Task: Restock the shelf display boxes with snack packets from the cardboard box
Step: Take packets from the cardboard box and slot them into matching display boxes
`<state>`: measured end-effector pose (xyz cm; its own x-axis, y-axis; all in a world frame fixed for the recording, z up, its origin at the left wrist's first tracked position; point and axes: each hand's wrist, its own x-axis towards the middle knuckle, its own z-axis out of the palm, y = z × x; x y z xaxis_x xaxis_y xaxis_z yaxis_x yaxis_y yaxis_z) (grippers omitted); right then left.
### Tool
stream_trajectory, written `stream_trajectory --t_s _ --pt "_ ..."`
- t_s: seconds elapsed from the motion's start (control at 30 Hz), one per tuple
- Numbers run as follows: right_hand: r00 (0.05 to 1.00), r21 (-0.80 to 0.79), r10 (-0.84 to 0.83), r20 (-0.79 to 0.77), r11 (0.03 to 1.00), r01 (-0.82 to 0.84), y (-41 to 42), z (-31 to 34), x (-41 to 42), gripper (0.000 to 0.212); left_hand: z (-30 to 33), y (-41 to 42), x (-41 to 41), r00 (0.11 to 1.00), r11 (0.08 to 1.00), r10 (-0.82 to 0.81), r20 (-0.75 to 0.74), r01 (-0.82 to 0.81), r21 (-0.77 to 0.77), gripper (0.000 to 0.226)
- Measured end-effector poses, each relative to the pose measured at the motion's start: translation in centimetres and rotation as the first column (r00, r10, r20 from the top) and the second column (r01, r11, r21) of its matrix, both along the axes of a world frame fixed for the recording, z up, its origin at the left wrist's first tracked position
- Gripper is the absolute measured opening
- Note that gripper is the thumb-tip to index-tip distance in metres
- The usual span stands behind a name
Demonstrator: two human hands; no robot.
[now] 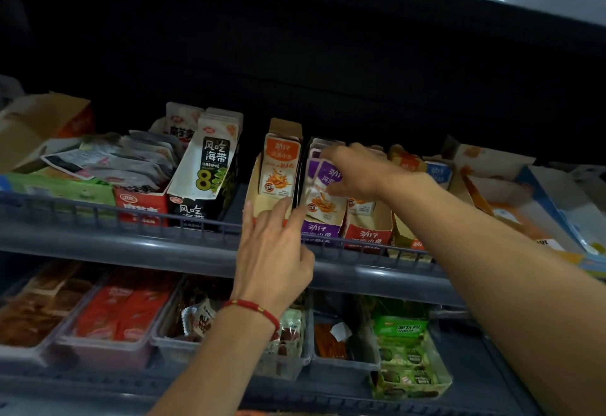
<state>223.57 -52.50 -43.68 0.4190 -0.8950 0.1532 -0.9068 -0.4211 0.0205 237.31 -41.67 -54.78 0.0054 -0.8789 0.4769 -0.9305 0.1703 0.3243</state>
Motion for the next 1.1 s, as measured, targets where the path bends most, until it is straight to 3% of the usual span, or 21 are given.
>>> stream_trajectory --t_s 0.13,0.37,0.67,0.97,1.1 --pt "0.998 -0.060 0.020 -0.060 0.998 -0.024 -0.6 0.5 0.4 0.051 -0.1 -0.1 -0.8 0.999 1.000 -0.027 0.017 0.027 -0.007 0.063" --pt "0.991 -0.208 0.000 -0.130 0.978 -0.027 -1.2 0.2 0.0 0.053 -0.2 -0.1 -1.0 0.998 0.999 -0.035 0.055 0.033 0.022 0.060" --pt "0.999 -0.222 -0.031 -0.039 0.975 0.021 -1.3 -0.5 -0.1 0.047 -0.2 -0.2 -1.0 0.999 0.999 -0.029 0.046 0.028 0.030 0.060" --pt "0.998 -0.274 0.006 0.056 0.962 0.009 -0.5 -1.4 -0.6 0.060 -0.2 0.1 -1.2 0.998 0.999 -0.042 0.039 0.042 0.019 0.061" --pt "0.994 -0.346 0.010 0.109 0.938 0.029 0.6 -1.6 -2.6 0.038 -0.2 0.1 -1.3 0.997 0.998 -0.053 0.050 0.052 0.017 0.062"
